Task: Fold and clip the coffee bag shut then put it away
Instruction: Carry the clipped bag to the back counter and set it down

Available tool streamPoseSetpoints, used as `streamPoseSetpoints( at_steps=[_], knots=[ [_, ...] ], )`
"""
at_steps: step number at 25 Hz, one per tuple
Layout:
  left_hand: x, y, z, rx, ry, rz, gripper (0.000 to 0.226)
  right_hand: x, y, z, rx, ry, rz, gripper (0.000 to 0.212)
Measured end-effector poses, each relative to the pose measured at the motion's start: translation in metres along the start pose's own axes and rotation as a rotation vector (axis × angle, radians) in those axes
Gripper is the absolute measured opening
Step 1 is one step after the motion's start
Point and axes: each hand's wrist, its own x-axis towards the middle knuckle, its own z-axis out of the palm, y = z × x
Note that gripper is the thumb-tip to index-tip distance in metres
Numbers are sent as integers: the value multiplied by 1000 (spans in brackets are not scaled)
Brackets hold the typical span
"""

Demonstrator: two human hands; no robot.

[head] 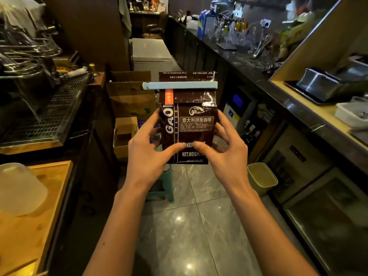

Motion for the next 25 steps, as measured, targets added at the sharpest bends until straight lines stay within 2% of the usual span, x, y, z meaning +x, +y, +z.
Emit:
streamPoseSetpoints(
  at_steps=[8, 25],
  knots=[
    [45, -32, 20, -23, -41, -27, 94, 39, 32, 6, -59, 38, 28, 82],
    [269, -81, 229, -42, -86, -16, 91, 279, 188, -97, -47, 105, 44, 82]
  ],
)
